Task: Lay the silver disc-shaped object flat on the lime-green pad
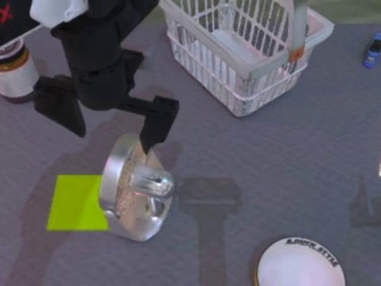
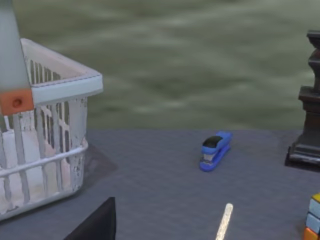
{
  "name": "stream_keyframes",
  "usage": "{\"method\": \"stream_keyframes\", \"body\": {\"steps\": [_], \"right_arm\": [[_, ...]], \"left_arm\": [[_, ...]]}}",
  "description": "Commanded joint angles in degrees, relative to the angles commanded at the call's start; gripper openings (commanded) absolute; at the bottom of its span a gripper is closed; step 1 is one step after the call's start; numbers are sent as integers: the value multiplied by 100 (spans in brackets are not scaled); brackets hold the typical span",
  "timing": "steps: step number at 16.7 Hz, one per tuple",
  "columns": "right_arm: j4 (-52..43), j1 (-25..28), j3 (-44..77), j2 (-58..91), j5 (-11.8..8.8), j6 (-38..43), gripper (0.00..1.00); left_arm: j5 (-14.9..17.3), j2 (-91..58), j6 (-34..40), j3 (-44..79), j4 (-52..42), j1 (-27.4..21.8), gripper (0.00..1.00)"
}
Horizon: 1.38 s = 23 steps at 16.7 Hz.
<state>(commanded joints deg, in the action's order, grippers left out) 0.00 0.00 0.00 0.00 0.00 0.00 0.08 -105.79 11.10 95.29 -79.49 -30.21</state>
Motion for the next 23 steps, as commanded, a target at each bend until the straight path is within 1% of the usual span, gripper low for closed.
{"method": "stream_keyframes", "body": {"steps": [5, 10, 23], "right_arm": [[0, 0, 0, 0, 0, 0, 100], [0, 0, 0, 0, 0, 0, 100], [0, 0, 0, 0, 0, 0, 100]], "left_arm": [[0, -12, 6, -802, 812, -3, 100], [0, -17, 7, -882, 893, -4, 100], [0, -17, 7, -882, 893, -4, 2]]}}
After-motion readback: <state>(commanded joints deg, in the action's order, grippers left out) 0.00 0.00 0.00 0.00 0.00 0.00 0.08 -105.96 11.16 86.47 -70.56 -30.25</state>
